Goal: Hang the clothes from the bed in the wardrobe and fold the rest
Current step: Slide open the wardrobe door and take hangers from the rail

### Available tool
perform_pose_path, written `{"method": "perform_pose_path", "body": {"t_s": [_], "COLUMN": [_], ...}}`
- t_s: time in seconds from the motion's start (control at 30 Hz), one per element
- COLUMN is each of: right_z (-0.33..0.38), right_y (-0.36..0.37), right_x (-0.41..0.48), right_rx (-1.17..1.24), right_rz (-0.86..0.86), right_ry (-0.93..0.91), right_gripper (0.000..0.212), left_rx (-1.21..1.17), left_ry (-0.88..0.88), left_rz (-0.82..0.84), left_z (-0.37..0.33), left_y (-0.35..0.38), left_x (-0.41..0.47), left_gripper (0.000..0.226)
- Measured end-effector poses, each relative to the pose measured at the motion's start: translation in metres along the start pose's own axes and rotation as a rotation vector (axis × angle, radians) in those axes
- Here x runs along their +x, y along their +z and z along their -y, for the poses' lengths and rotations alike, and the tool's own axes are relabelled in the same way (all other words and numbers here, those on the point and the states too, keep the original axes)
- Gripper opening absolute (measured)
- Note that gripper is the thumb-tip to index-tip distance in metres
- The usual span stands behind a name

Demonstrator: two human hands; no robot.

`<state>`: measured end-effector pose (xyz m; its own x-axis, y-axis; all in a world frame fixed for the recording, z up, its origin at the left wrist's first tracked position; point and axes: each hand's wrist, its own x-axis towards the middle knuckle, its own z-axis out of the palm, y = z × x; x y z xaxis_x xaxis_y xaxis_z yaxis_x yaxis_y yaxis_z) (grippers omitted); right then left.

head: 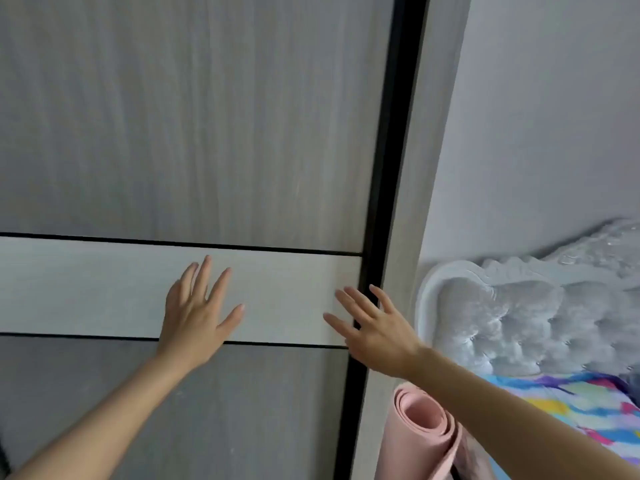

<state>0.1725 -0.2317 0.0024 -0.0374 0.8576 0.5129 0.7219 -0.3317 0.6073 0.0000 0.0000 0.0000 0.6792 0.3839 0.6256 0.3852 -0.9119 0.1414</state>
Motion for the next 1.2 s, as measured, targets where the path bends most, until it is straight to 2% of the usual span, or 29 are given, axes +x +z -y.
{"method": "perform_pose_path", "body": {"t_s": [0.1, 0.17, 0.37, 0.47, 0.63, 0.8, 0.97, 1.03, 1.2], "right_z": [-0.021, -0.037, -0.058, -0.055, -0.052, -0.05, -0.047, -0.044, -0.036], "right_y": [0.014, 0.025, 0.039, 0.045, 0.052, 0.065, 0.072, 0.076, 0.083], "right_x": [0.019, 0.032, 0.07, 0.086, 0.104, 0.107, 0.114, 0.117, 0.126], "right_rx": [0.049, 0.056, 0.113, 0.149, 0.228, 0.173, 0.138, 0.115, 0.062], "right_rz": [-0.07, -0.144, -0.221, -0.253, -0.29, -0.341, -0.364, -0.379, -0.425], "right_ry": [-0.045, -0.041, 0.247, 0.31, 0.417, 0.357, 0.361, 0.356, 0.351], "right_gripper": [0.062, 0.06, 0.07, 0.073, 0.071, 0.069, 0.067, 0.069, 0.072], "left_rx": [0.045, 0.101, 0.154, 0.253, 0.297, 0.342, 0.272, 0.248, 0.22], "left_ry": [-0.11, -0.15, -0.244, -0.206, -0.268, -0.323, -0.337, -0.309, -0.331], "left_rz": [-0.056, -0.081, -0.096, -0.114, -0.05, 0.073, -0.04, -0.097, -0.079], "left_z": [-0.004, -0.009, -0.031, -0.033, -0.021, -0.008, -0.014, -0.013, 0.004], "left_y": [-0.005, -0.004, 0.002, 0.012, 0.025, 0.048, 0.062, 0.065, 0.074], "left_x": [0.012, 0.021, 0.051, 0.059, 0.073, 0.086, 0.088, 0.09, 0.092], "left_gripper": [0.105, 0.101, 0.08, 0.067, 0.075, 0.083, 0.109, 0.106, 0.099]}}
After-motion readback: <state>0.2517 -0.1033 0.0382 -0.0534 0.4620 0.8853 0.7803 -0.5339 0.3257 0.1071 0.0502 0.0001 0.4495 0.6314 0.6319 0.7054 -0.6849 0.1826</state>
